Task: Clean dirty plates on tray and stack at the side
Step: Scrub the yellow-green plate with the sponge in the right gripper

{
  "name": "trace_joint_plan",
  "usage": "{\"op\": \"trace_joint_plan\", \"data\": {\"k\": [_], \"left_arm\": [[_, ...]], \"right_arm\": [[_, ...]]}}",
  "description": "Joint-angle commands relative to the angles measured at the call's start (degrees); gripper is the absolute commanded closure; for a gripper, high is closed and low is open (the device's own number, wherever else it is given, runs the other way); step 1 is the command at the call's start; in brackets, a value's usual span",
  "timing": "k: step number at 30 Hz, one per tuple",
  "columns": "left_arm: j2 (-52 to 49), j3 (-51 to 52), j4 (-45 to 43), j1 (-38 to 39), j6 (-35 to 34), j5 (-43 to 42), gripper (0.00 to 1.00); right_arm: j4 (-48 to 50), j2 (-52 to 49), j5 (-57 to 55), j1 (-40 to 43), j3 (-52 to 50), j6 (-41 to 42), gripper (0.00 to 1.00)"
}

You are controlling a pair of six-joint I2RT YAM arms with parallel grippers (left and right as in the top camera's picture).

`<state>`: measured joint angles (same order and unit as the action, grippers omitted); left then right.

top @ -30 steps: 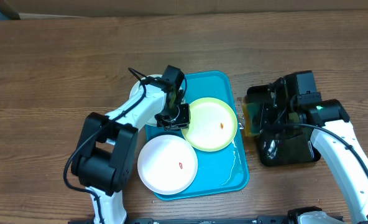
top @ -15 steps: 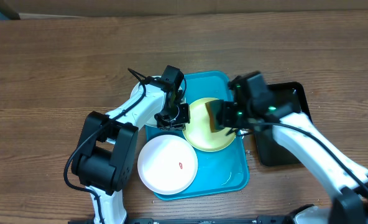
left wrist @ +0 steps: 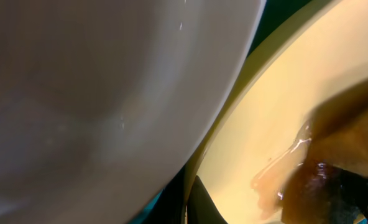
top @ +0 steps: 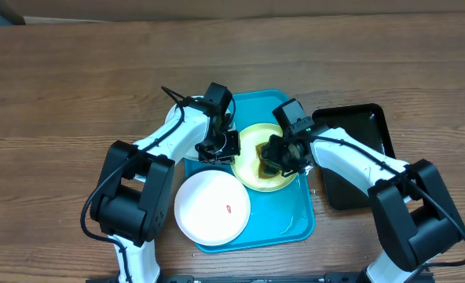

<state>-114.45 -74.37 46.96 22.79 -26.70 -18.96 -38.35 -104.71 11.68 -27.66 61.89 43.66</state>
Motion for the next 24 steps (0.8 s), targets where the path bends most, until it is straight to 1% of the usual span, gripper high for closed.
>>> {"op": "trace_joint_plan", "data": {"k": [1, 5, 11, 17, 24], "left_arm": [[-1.2, 0.3, -1.1, -0.1, -1.0, -0.1, 0.96], [-1.2, 0.3, -0.7, -0.5, -1.0, 0.1, 0.96], [-1.2, 0.3, 0.4, -1.8, -1.0, 1.2, 0.96], [-1.2, 0.3, 1.0, -2.1, -0.7, 1.5, 0.96], [-1.2, 0.3, 1.4, -2.1, -0.5, 1.5, 0.96]], "right_arm": [[-4.9, -2.7, -12.4, 3.3, -1.2, 5.5, 0.96], [-8.6, -2.7, -18.4, 5.3, -1.1, 5.5, 0.96], [-10.1, -2.7, -19.4, 6.4, -0.4, 4.3, 0.96], [-15.0, -1.6, -19.4, 6.5, 4.6, 2.7, 0.96], [-20.4, 2.9, -19.5, 6.9, 11.3, 0.0, 0.96]]}}
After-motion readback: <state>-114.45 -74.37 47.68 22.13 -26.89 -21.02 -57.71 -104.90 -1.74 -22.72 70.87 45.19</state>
